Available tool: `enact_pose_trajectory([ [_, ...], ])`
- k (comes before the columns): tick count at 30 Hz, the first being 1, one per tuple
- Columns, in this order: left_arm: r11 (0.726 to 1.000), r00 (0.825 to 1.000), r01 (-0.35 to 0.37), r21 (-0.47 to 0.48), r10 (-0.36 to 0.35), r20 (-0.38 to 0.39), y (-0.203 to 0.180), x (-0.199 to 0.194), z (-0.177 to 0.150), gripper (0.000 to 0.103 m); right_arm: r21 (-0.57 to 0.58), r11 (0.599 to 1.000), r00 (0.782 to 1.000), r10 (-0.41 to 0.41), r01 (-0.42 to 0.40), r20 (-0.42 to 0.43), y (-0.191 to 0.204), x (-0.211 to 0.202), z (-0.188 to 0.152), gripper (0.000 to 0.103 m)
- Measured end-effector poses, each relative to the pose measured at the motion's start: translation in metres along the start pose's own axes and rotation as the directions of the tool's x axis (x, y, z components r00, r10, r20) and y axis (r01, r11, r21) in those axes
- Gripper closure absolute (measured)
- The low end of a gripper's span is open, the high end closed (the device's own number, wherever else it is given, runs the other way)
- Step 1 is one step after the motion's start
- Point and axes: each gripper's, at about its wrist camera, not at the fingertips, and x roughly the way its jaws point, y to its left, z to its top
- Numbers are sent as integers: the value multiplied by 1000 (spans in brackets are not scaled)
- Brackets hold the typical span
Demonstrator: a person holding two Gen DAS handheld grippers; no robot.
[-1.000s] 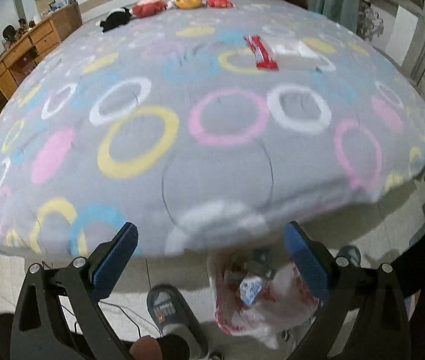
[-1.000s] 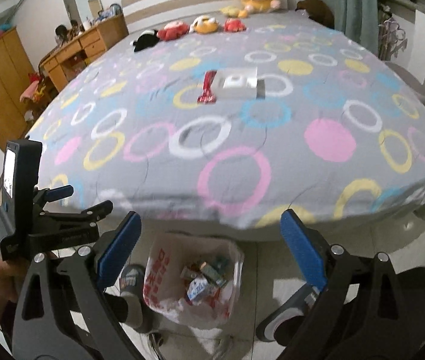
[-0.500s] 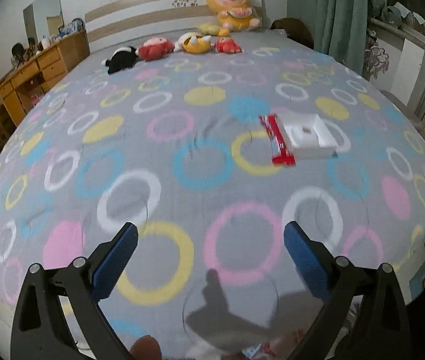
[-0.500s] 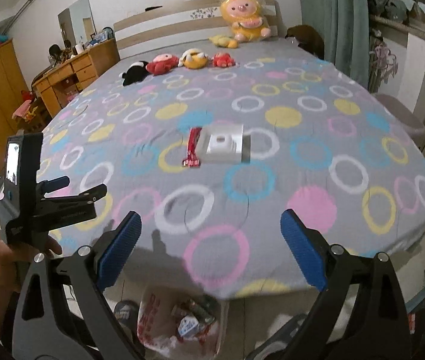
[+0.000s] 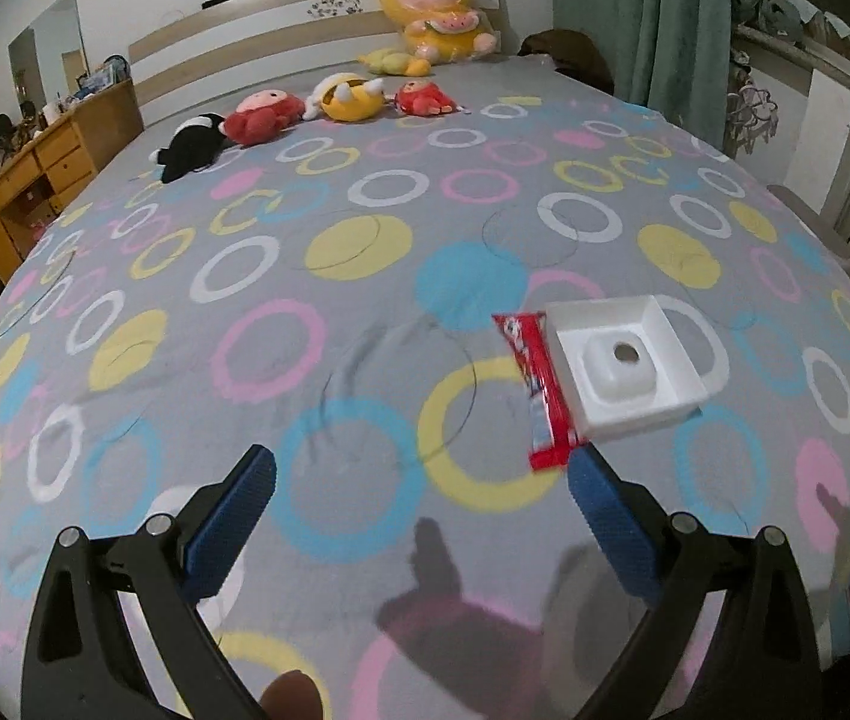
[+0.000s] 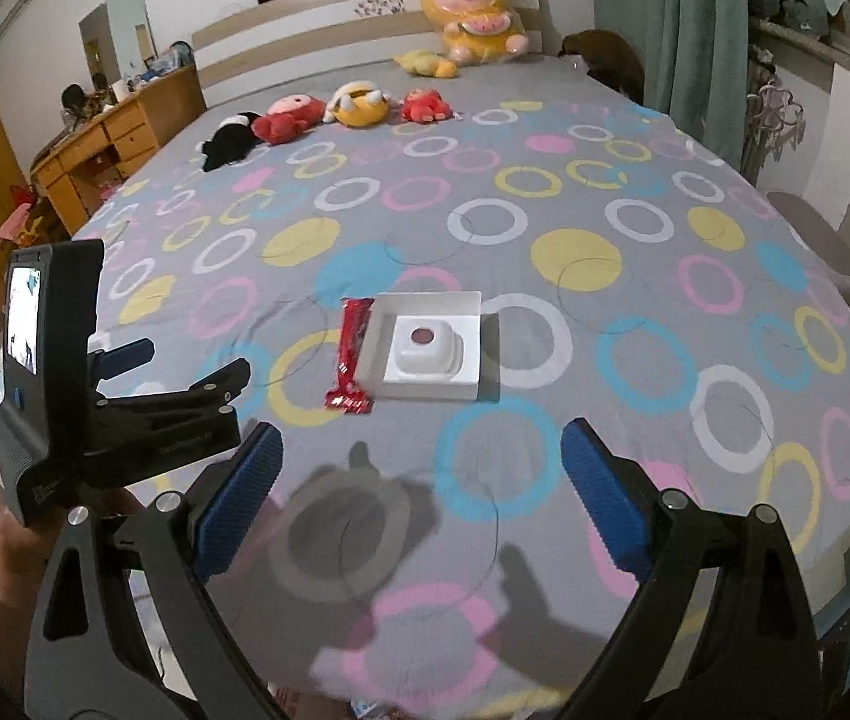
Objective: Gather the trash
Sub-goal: 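Move both tools back over the bed toward the red stick and white tray, then grasp the red snack stick with left tool while right tool approaches the white tray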
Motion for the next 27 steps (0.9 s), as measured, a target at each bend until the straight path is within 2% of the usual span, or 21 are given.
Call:
enact_pose_trajectory([
  [6, 999, 999, 29, 12, -29, -36, -6, 44, 15, 8, 12, 1000, 999, -21, 22, -40, -12, 51, 12, 12],
  [12, 998, 996, 60, 14, -59, -67, -9, 71, 26, 8, 41, 999, 996, -30, 34, -85, -25, 94, 20, 12],
  [27, 996, 988, 88, 7, -86, -127, -18, 115, 44, 8, 22, 999, 990, -43, 46, -132, -26, 139, 20, 12],
])
